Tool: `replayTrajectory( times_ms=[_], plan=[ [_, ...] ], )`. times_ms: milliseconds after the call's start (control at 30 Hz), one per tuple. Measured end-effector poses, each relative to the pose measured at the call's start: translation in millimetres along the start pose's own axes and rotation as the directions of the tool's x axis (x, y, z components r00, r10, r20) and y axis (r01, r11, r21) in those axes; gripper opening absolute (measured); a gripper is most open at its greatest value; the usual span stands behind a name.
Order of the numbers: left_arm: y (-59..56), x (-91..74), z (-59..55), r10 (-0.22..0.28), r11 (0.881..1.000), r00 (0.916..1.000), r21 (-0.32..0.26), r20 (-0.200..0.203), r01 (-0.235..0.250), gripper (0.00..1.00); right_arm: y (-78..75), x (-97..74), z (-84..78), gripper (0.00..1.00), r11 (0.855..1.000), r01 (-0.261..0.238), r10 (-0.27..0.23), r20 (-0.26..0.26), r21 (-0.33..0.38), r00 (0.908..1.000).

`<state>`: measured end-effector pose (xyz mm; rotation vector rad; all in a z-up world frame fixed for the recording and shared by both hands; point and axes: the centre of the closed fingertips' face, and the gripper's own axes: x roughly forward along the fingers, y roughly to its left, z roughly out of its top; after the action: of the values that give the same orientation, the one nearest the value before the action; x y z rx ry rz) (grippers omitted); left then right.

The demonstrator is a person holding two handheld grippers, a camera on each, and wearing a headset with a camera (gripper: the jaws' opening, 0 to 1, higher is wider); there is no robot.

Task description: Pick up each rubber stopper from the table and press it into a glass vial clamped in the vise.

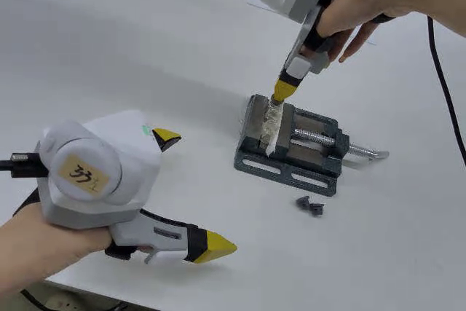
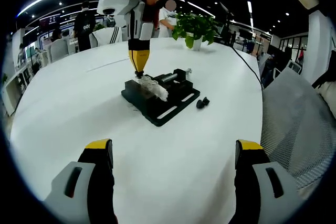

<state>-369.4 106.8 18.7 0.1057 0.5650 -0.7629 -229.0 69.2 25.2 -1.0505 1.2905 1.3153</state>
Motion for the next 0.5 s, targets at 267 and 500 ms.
replayTrajectory(
  times_ms=[267, 500],
  plan=[
    [8.9, -12.0, 12.5, 0.031, 0.999, 0.9992, 0.012, 0.026, -0.032, 0.97, 5.1, -1.4, -0.1, 0.0, 1.0, 0.018, -0.018, 0.045, 0.011, 0.9988],
    [17.8, -15.4, 24.3, 0.06, 0.998, 0.9971, 0.02, 0.046, -0.061, 0.97, 4.9, -2.8, -0.2, 0.0, 0.999, 0.028, -0.03, 0.08, 0.032, 0.9964]
  ],
)
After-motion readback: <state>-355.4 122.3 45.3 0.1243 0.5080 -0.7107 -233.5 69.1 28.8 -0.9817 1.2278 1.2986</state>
